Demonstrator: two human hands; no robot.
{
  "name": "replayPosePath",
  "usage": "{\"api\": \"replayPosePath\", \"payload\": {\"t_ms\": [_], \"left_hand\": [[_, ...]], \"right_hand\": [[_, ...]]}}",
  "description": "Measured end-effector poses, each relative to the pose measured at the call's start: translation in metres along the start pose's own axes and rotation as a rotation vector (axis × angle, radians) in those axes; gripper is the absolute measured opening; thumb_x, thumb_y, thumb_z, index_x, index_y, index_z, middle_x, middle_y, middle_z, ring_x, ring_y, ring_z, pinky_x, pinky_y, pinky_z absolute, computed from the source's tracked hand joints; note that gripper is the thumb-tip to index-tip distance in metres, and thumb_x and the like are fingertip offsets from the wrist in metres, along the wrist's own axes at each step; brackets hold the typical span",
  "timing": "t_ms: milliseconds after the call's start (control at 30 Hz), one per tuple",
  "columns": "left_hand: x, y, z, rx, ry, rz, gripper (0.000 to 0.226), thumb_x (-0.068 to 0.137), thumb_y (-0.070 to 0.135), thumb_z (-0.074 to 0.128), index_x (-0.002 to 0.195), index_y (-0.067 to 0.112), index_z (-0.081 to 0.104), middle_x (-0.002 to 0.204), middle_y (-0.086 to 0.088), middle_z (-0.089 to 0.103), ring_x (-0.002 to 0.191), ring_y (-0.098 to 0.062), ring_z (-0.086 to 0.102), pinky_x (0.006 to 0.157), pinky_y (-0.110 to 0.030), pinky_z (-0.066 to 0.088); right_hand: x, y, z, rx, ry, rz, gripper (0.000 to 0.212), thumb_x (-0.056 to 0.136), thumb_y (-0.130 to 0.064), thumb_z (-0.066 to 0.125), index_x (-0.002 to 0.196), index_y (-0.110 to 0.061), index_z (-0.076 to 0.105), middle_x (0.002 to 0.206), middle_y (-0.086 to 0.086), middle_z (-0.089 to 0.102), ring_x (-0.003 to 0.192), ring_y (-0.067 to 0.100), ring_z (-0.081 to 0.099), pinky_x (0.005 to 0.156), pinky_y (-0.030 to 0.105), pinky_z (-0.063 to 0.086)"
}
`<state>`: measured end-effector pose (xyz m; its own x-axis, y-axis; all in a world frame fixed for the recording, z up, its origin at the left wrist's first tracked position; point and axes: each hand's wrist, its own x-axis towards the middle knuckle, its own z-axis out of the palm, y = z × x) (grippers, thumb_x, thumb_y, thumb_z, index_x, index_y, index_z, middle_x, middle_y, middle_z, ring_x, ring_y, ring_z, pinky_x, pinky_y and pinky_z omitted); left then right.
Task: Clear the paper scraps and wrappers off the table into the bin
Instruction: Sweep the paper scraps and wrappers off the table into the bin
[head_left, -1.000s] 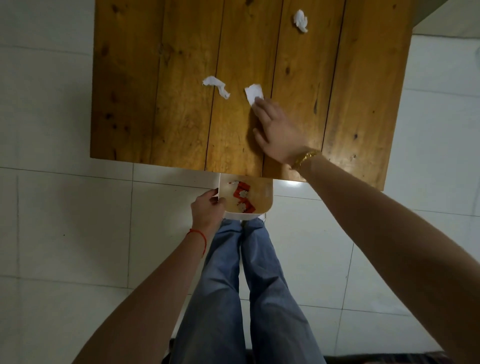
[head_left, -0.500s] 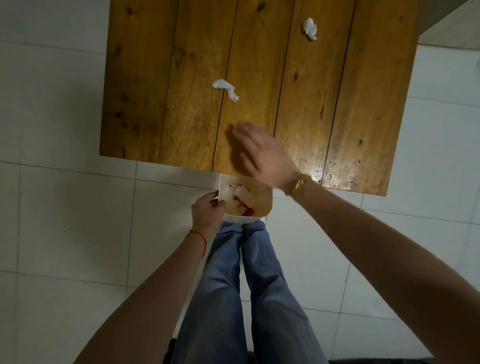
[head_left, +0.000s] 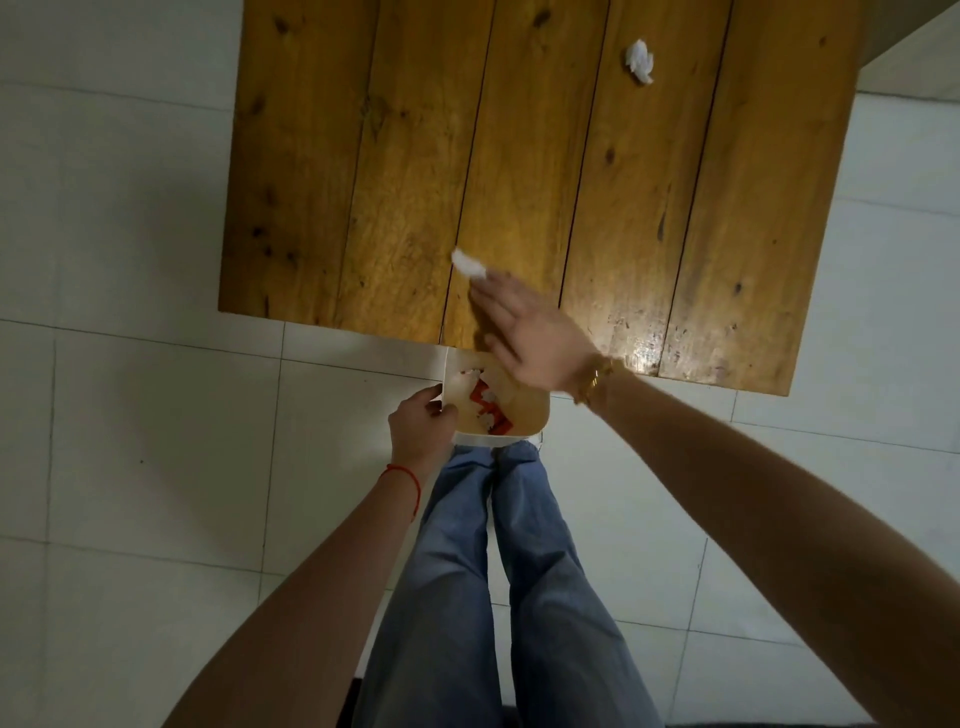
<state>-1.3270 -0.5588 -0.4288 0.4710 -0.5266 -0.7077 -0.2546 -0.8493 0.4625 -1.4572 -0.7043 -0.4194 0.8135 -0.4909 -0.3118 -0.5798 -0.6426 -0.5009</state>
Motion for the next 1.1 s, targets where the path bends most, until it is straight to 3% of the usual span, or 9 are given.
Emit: {"api": "replayPosePath", "payload": {"t_ms": [200,400,467,600,767,967,1100], "left_hand": [[-0.014,-0.004,0.003,-0.007,-0.023,-0.029,0.029,0.079,0.011,0.054,0.104,0.017,0.069,0.078,0.005,0.065,0.062,-0.002,0.054,0.051,-0.001,0.036],[-0.041,-0.003,-0.005,-0.002,-0.060,-0.051,0.031,0.078,0.011,0.055,0.106,0.016,0.070,0.087,0.000,0.069,0.073,-0.011,0.059,0.062,-0.011,0.039],[-0.055,0.005,-0.013,-0.002,-0.075,-0.037,0.031,0.078,0.011,0.054,0.104,0.016,0.070,0.088,-0.002,0.070,0.077,-0.014,0.061,0.068,-0.017,0.040],[-0.086,0.026,-0.034,0.023,-0.074,0.036,0.030,0.080,0.010,0.053,0.105,0.015,0.069,0.084,0.005,0.064,0.066,-0.002,0.052,0.056,-0.005,0.034],[-0.120,0.055,-0.058,0.067,-0.106,0.128,0.030,0.081,0.011,0.054,0.107,0.014,0.068,0.088,0.004,0.065,0.067,-0.002,0.052,0.062,-0.013,0.037],[-0.151,0.087,-0.068,0.117,-0.177,0.267,0.032,0.080,0.013,0.056,0.109,0.012,0.068,0.095,-0.005,0.072,0.082,-0.018,0.065,0.066,-0.023,0.047],[-0.168,0.112,-0.061,0.188,-0.196,0.367,0.032,0.080,0.017,0.059,0.111,0.015,0.067,0.098,-0.002,0.071,0.080,-0.015,0.064,0.061,-0.021,0.045]], "right_hand": [[-0.082,-0.033,0.051,0.051,-0.090,-0.086,0.048,0.097,-0.023,0.045,0.141,-0.004,0.043,0.148,0.013,0.042,0.145,0.027,0.024,0.120,0.034,0.008],[-0.111,-0.055,0.043,0.189,0.051,0.179,0.049,0.097,-0.026,0.045,0.142,-0.007,0.040,0.147,0.012,0.042,0.139,0.027,0.034,0.117,0.031,0.017],[-0.121,-0.063,0.032,0.225,0.117,0.271,0.051,0.096,-0.026,0.048,0.142,-0.008,0.040,0.146,0.012,0.043,0.136,0.027,0.037,0.117,0.036,0.026],[-0.149,-0.079,0.005,0.285,0.250,0.435,0.049,0.095,-0.027,0.048,0.141,-0.011,0.041,0.144,0.010,0.044,0.132,0.025,0.041,0.112,0.040,0.036],[-0.190,-0.098,-0.021,0.325,0.382,0.616,0.047,0.096,-0.028,0.049,0.141,-0.014,0.042,0.142,0.007,0.046,0.129,0.023,0.044,0.108,0.027,0.030],[-0.235,-0.121,-0.045,0.338,0.521,0.776,0.044,0.097,-0.029,0.049,0.138,-0.016,0.045,0.142,0.006,0.047,0.130,0.021,0.044,0.105,0.023,0.028],[-0.262,-0.128,-0.059,0.366,0.630,0.863,0.043,0.097,-0.028,0.049,0.138,-0.014,0.047,0.141,0.008,0.049,0.130,0.022,0.045,0.106,0.025,0.030]]}}
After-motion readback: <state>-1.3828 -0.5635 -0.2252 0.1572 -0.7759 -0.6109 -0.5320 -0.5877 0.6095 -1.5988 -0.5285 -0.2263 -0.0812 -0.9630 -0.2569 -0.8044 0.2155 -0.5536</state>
